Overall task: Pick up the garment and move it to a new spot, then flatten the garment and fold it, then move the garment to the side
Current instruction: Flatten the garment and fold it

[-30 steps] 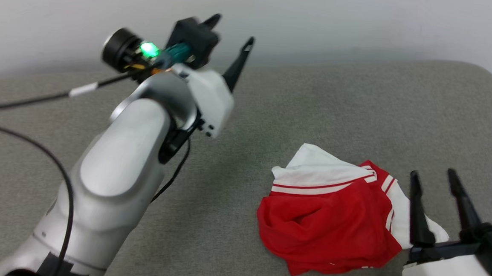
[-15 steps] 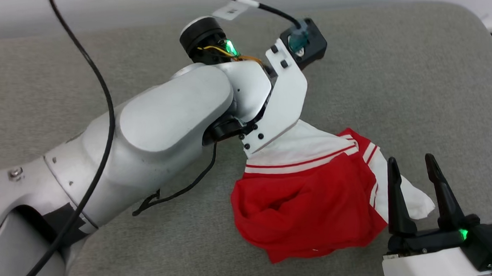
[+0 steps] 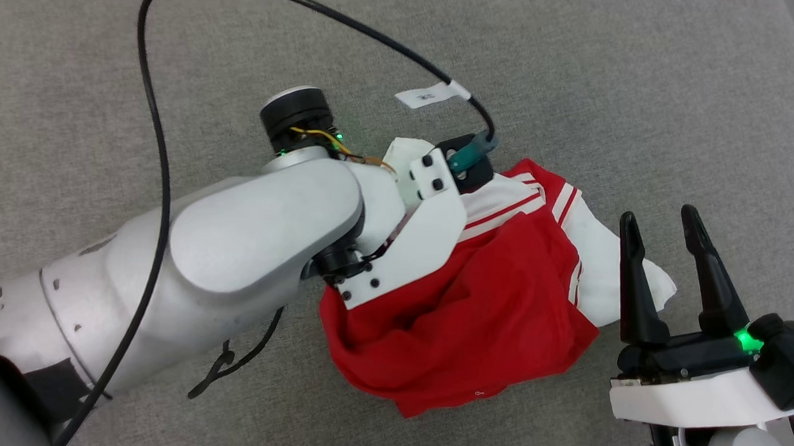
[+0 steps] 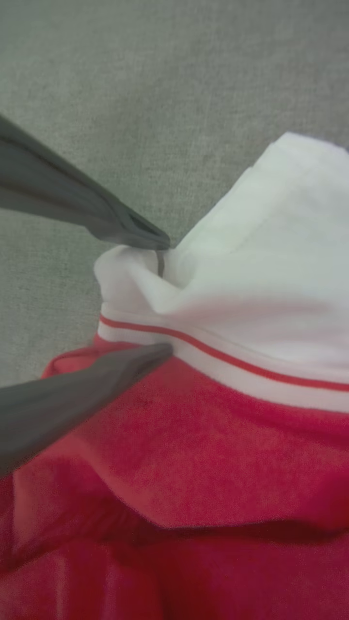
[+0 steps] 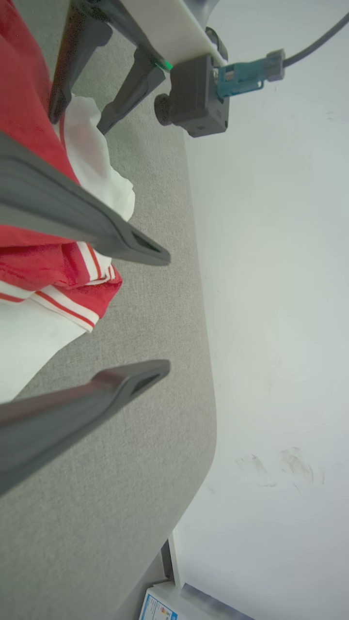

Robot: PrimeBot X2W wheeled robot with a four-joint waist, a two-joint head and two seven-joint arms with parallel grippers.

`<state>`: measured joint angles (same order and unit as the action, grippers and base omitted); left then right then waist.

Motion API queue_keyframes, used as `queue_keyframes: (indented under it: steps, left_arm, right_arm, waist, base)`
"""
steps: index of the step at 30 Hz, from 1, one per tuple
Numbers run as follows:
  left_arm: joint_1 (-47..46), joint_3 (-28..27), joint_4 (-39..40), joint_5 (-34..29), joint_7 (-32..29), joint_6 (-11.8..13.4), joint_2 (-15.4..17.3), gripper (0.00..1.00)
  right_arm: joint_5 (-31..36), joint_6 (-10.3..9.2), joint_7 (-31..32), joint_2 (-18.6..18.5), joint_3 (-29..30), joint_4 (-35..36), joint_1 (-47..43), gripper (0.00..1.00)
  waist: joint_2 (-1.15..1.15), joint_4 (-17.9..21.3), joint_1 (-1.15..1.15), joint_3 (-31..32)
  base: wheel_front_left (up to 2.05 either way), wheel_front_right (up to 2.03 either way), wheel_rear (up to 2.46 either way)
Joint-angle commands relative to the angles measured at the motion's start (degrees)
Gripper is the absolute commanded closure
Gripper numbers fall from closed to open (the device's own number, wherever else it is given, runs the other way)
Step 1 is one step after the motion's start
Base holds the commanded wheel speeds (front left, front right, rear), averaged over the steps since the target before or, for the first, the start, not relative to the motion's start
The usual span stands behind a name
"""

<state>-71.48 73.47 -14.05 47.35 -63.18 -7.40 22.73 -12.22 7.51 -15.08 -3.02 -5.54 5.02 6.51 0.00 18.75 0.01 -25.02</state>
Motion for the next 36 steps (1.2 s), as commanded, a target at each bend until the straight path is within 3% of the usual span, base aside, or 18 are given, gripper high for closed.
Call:
queue_keyframes:
  steps: [1,7,8,9,10,18,22,32,36]
  left_arm:
    - [1.73,-0.06,0.47,-0.98,-0.89,0.05,0.73,0.0]
    - [6.92,0.88,1.79,-4.03,-4.92,0.04,3.72,0.0]
    - [7.66,1.07,2.26,-4.32,-5.63,0.03,4.21,0.54]
    - [8.15,1.09,2.24,-3.9,-5.24,0.03,4.68,0.93]
    - [8.41,1.09,2.22,-3.66,-4.9,0.03,4.9,1.0]
    - [5.69,0.03,5.59,-4.75,3.92,0.12,5.25,1.0]
    - [4.32,-0.07,5.98,-4.36,13.34,0.11,6.04,1.0]
    - [5.72,-0.79,3.19,-4.3,29.8,0.15,13.23,1.0]
    - [8.92,-1.74,4.06,-3.59,32.8,2.39,17.14,1.0]
  right_arm:
    - [-0.57,-0.04,-0.13,0.24,-0.04,0.29,1.11,0.0]
    - [-1.03,-0.04,-0.13,0.24,-1.09,0.41,2.06,0.0]
    - [-1.01,-0.04,-0.13,0.24,-1.22,0.34,2.12,0.0]
    - [-0.99,-0.04,-0.13,0.24,-1.3,0.25,2.17,0.0]
    - [-0.94,-0.04,-0.13,0.24,-1.29,0.11,2.15,0.0]
    - [0.19,-0.04,-0.13,0.23,-0.69,-0.66,0.43,0.0]
    - [1.3,-0.04,-0.13,0.22,0.55,-1.12,-1.65,0.0]
    - [2.9,-0.04,-0.13,0.19,2.19,-3.07,-7.24,0.0]
    - [3.09,-0.04,-0.13,0.18,2.6,-4.15,-9.25,0.0]
  waist:
    - [0.0,0.76,-0.01,-1.45]
    - [0.0,1.01,-0.01,-3.03]
    - [0.0,0.96,-0.01,-3.1]
    - [0.0,0.83,-0.01,-3.08]
    - [0.0,0.63,-0.01,-2.89]
    - [0.0,-2.36,-0.01,1.81]
    - [0.0,-5.61,-0.01,6.1]
    - [0.0,-15.12,-0.01,14.27]
    - [0.0,-17.64,-0.01,16.18]
  base:
    - [0.0,0.0,0.0]
    - [0.0,0.0,0.0]
    - [0.0,0.0,0.0]
    - [0.0,0.0,0.0]
    - [0.0,0.0,0.0]
    - [0.0,0.0,0.0]
    - [0.0,0.0,0.0]
    - [0.0,0.0,0.0]
    - [0.0,0.0,0.0]
